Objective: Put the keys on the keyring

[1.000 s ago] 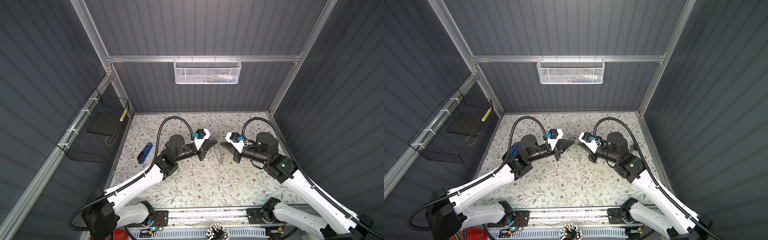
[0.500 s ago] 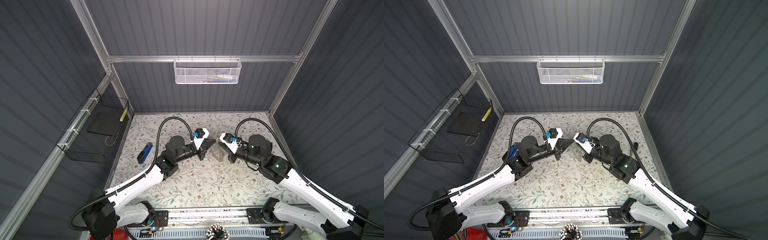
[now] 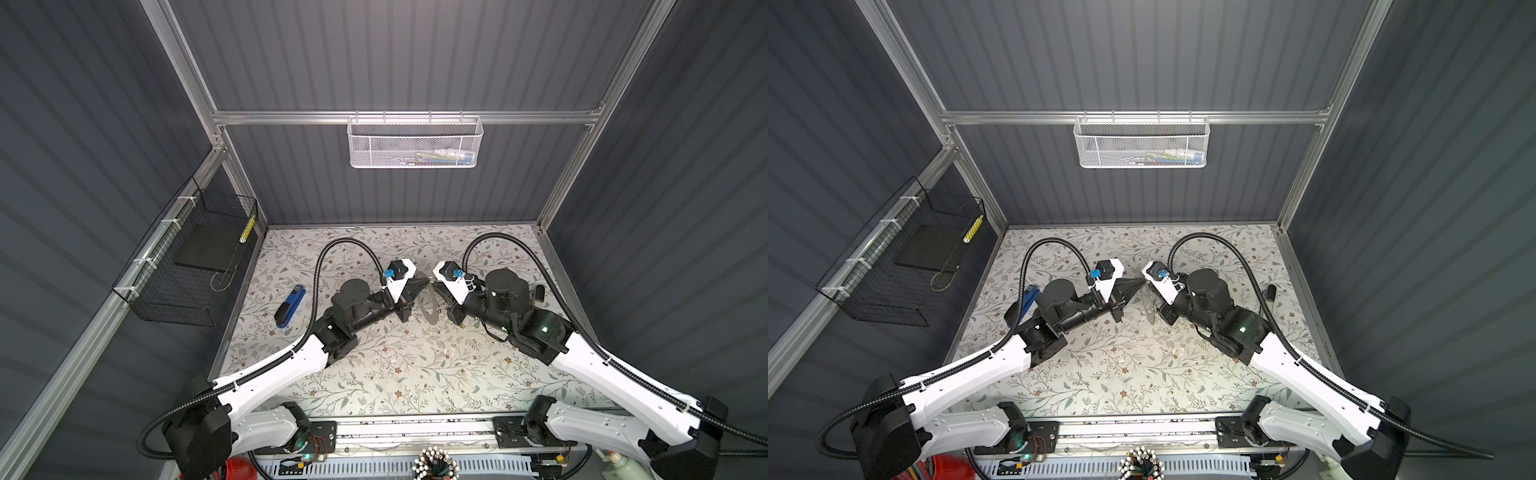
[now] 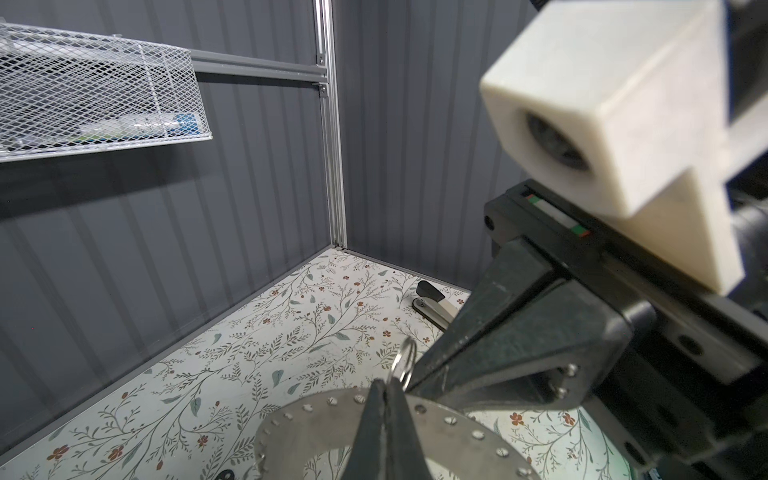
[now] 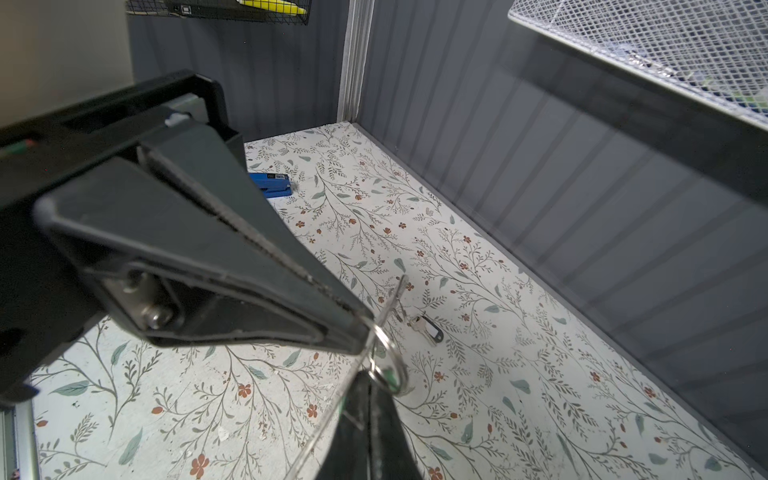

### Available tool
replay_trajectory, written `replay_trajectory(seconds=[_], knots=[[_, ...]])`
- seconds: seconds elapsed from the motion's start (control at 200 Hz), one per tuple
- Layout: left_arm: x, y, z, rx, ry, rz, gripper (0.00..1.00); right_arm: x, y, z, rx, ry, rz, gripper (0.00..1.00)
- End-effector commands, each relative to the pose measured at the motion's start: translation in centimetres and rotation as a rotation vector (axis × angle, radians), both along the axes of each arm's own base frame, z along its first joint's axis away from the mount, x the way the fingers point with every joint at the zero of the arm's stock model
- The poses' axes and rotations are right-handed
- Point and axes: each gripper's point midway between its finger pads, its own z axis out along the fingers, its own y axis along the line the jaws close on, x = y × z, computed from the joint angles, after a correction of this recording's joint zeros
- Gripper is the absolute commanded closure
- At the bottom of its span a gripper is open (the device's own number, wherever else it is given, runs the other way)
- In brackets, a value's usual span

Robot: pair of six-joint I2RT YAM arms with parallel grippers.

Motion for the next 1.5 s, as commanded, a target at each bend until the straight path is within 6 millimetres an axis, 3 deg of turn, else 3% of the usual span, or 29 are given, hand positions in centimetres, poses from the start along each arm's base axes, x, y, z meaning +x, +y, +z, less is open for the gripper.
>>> replay_trajectory(seconds=[0.0,0.16,0.395,0.545,0.685,0.901,1.081,1.496], knots=[[0.1,0.9,2.0,-0.050,-0.060,0.046,1.00,-1.2,0.3,2.1,0.040,-0.019,0.036,0.90],[-1.6,0.8,2.9,-0.073,-0.098,-0.061,1.00,-2.1,-1.7,1.3,0.001,-0.055,0.023,0.68],[-3.7,-0.3,3.3,-0.111,-0.095,-0.223,1.00,-3.3,-3.4,1.8,0.078,-0.074,0.060,0.61],[-4.0,-0.7,3.3,-0.114,-0.093,-0.261,1.00,-4.1,-3.6,3.4,0.125,-0.071,0.131,0.63],[-4.2,-0.9,3.3,-0.108,-0.084,-0.278,1.00,-5.3,-2.6,4.5,0.159,-0.051,0.236,0.66],[-4.3,-1.1,3.1,-0.098,-0.077,-0.292,1.00,-4.9,-1.6,4.5,0.164,-0.013,0.265,0.70],[-4.3,-1.0,3.0,-0.093,-0.082,-0.290,1.00,-3.9,-1.9,4.0,0.151,0.002,0.217,0.76],[-4.3,-1.3,3.0,-0.089,-0.079,-0.303,1.00,-3.9,-1.8,3.7,0.164,0.013,0.234,0.93]])
